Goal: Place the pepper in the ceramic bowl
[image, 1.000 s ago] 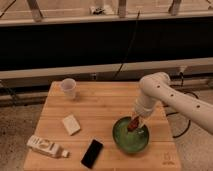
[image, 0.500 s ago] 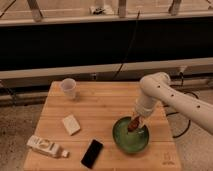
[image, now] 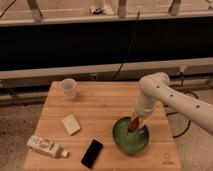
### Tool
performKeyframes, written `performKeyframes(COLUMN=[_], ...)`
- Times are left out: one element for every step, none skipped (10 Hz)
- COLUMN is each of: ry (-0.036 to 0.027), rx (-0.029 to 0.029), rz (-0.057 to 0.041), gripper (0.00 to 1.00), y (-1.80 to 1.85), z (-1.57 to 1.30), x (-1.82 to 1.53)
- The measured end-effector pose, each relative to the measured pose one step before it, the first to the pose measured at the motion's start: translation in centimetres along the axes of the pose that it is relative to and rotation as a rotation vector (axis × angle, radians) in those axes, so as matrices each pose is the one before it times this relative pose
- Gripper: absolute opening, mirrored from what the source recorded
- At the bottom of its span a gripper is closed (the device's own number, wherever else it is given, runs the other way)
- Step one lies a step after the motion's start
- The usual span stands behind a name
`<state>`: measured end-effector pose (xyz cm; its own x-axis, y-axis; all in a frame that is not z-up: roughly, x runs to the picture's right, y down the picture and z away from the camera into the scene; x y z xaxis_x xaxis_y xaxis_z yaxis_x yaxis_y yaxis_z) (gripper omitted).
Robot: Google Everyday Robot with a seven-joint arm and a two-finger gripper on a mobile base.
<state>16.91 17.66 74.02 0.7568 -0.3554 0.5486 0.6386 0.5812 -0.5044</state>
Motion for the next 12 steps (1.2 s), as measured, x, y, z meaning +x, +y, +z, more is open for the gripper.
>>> performKeyframes(ry=[0.00308,0.00218,0.00121,0.00082,0.00167,0.00384,0.00203,0.00551,0.00848,0.00981,0.01051,0.01573], rx=[-0.00351,-0.00175,-0.00111,0.00003,0.00038,0.00471,0.00562,0.00497,0.00737,0.00926,0.00931,0.01595], rz=[0.00102,0.00061,0.00045,-0.00043,0.00080,0.00346,0.00155,0.00132,0.00478,0.00661,0.00433,0.00511], gripper=[0.21,0.32,0.42,0.50,0.59,0.72,0.78,0.80,0.80,0.80,0.80,0.80], y=[0.100,0.070,0.124,0.082,0.102,0.106,0.028,0.037,0.025,0.049,0.071,0.083], z=[-0.003,-0.046,-0.096,-0.117,-0.122,-0.174,-0.105,-0.179,-0.276,-0.374,-0.560,-1.015], x=[-0.058,-0.143,-0.150,-0.187,-0.164,-0.191,-0.066,-0.074,-0.040,0.010,0.038,0.032])
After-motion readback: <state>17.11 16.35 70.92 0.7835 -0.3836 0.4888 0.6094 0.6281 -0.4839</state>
